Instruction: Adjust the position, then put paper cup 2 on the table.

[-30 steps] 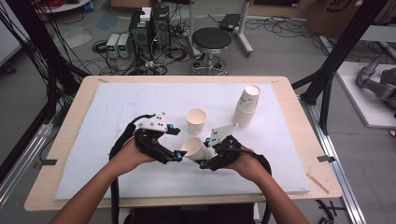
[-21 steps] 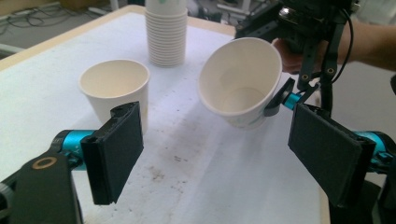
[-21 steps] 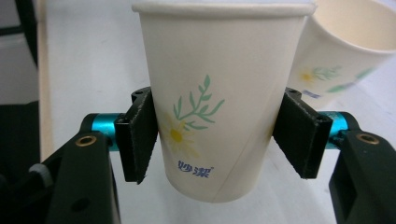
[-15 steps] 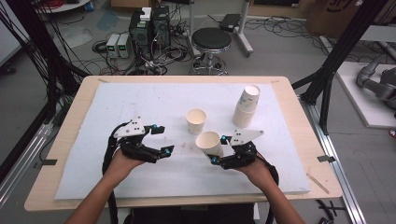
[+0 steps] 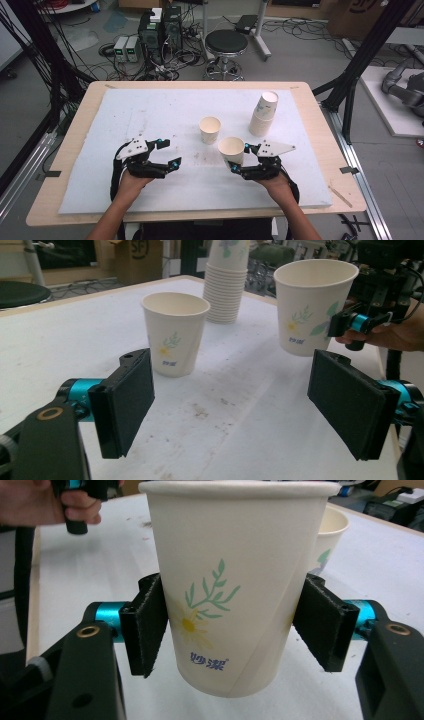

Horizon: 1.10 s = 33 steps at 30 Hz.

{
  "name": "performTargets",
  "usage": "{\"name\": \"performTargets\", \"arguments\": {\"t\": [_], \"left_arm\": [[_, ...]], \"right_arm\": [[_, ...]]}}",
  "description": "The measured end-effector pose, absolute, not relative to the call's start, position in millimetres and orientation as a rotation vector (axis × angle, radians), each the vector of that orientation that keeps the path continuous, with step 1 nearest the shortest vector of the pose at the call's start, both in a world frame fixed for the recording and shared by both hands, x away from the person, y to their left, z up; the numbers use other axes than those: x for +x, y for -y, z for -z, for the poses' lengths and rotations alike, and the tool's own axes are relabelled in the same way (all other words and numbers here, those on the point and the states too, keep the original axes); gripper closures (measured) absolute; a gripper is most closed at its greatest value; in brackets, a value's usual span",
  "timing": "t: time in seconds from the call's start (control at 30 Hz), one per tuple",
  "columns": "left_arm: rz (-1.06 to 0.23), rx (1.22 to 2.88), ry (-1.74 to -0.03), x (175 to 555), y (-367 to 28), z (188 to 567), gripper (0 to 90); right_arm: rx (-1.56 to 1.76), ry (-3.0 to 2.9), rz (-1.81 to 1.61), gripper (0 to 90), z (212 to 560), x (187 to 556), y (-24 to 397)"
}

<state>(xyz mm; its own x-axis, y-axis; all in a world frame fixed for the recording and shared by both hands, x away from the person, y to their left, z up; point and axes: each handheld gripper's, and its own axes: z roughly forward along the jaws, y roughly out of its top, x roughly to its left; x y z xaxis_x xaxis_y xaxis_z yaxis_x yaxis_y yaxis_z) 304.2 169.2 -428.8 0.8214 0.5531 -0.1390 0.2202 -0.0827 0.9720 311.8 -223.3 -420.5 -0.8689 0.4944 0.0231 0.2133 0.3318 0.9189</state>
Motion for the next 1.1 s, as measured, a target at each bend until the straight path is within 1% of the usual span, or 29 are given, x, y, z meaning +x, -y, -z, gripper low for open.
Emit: {"name": "performTargets", "arguments": {"t": [0.13, 0.37, 0.77, 1.1], "left_arm": [[-0.34, 1.671, -0.621, 303.8, -174.2, 432.1, 18.5], [-0.359, 1.676, -0.621, 300.6, -179.9, 437.0, 18.7], [-0.371, 1.638, -0.645, 301.4, -184.2, 437.3, 18.6], [-0.381, 1.634, -0.658, 304.7, -185.6, 438.6, 18.1]], "right_arm": [[0.662, -2.292, -1.57, 33.6, 420.5, 312.7, 226.0], [0.669, -2.227, -1.586, 33.7, 418.3, 314.0, 227.9], [0.687, -2.163, -1.63, 33.7, 416.9, 312.8, 235.4], [0.693, -2.158, -1.598, 33.8, 419.7, 313.6, 239.1]]}}
